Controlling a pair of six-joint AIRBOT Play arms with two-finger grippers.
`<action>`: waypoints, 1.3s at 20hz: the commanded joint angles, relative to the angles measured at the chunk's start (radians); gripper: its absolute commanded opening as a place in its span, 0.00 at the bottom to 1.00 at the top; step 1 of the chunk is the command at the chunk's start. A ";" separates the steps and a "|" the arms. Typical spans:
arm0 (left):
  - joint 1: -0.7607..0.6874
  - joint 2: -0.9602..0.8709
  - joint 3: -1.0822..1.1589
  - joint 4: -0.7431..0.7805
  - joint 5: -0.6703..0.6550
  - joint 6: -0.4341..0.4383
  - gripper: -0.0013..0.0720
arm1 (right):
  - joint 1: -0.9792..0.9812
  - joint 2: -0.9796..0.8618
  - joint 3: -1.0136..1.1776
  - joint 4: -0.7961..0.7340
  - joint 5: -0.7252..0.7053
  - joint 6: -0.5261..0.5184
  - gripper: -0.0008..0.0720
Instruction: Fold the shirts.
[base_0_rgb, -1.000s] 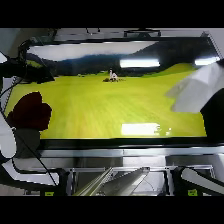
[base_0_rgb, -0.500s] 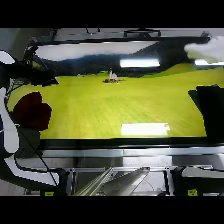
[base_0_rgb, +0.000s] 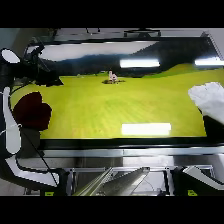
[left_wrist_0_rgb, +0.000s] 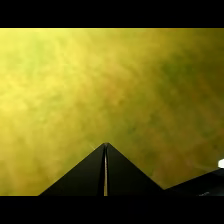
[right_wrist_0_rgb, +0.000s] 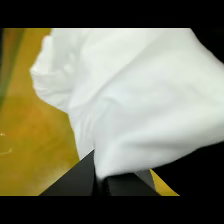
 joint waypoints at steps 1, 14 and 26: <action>-0.019 0.000 0.000 0.000 -0.009 -0.001 0.02 | -0.060 0.022 -0.112 -0.109 0.008 -0.030 0.09; -0.037 0.000 0.004 -0.002 0.009 0.000 0.02 | -0.118 0.106 0.037 0.062 0.188 0.120 0.79; -0.191 0.331 -0.317 -0.004 0.079 -0.034 0.02 | 0.508 0.394 -0.163 0.275 0.231 -0.059 0.03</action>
